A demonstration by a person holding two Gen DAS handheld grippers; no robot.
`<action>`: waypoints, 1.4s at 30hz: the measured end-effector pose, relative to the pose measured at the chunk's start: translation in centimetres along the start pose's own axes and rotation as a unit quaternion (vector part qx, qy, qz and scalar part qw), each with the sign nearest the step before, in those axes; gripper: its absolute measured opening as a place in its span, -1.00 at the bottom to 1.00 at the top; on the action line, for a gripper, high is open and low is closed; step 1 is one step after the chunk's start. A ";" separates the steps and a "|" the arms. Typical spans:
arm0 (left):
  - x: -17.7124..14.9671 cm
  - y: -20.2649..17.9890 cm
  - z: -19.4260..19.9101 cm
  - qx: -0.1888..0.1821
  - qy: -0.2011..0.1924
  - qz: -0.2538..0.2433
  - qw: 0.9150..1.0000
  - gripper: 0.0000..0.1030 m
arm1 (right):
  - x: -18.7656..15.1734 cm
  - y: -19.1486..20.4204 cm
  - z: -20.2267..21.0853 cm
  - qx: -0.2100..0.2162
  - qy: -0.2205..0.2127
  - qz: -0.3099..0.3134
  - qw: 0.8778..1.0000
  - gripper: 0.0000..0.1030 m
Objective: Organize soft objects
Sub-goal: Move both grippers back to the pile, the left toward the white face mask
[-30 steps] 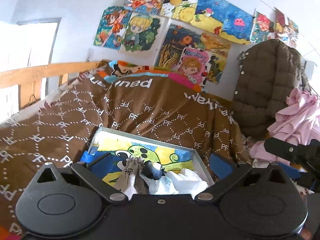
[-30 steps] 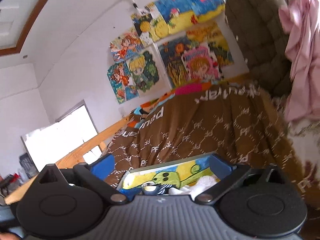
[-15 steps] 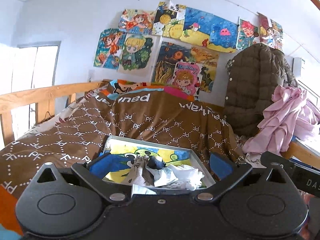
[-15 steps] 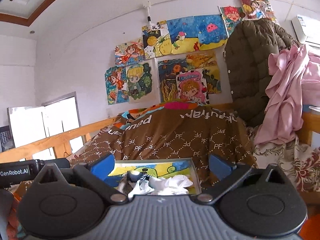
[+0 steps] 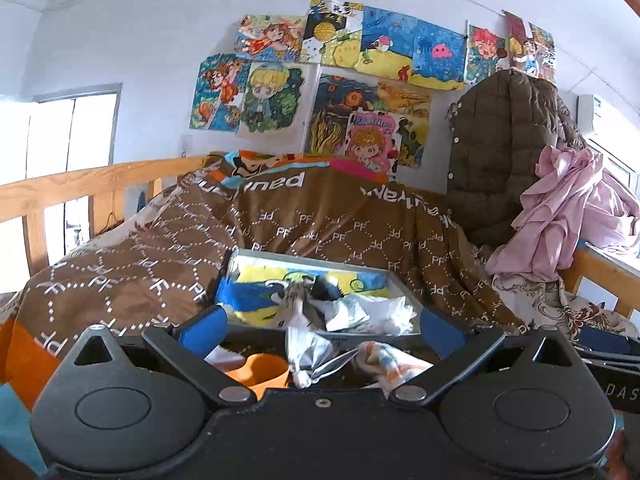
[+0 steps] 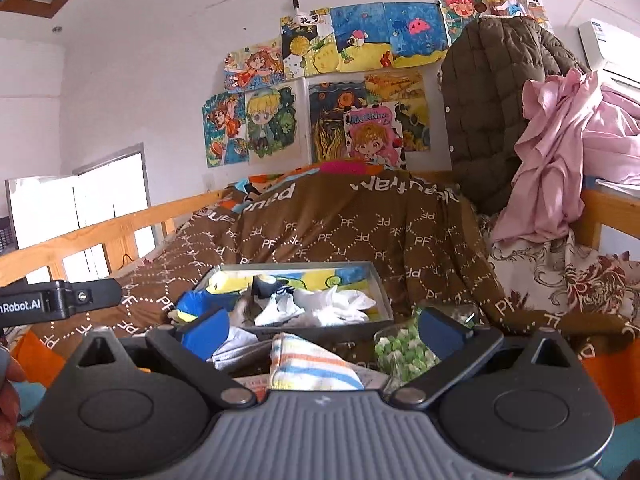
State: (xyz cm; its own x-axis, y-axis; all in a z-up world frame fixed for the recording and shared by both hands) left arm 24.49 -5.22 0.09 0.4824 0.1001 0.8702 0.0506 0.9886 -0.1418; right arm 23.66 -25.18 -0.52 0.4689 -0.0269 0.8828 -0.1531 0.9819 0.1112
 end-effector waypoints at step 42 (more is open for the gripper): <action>-7.3 6.2 -9.0 0.022 0.117 -0.050 0.992 0.98 | -5.6 1.9 -7.4 0.020 0.189 0.002 0.982 0.99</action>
State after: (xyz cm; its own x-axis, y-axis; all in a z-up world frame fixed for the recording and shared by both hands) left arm 29.16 -0.84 -11.43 0.6663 -0.0230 0.7454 0.0724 0.9968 -0.0340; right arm 27.17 -21.81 -8.57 0.7562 0.0552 0.6520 -0.1864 0.9733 0.1337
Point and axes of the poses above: each gripper's, at about its wrist camera, not at the fingertips, and z roughly against the way its jaws point, y to its left, x to its top, the point moved 9 cm from there along -z, roughly the way its jaws point, and after that the axes turned 13 degrees about y, right-handed, at the moved point
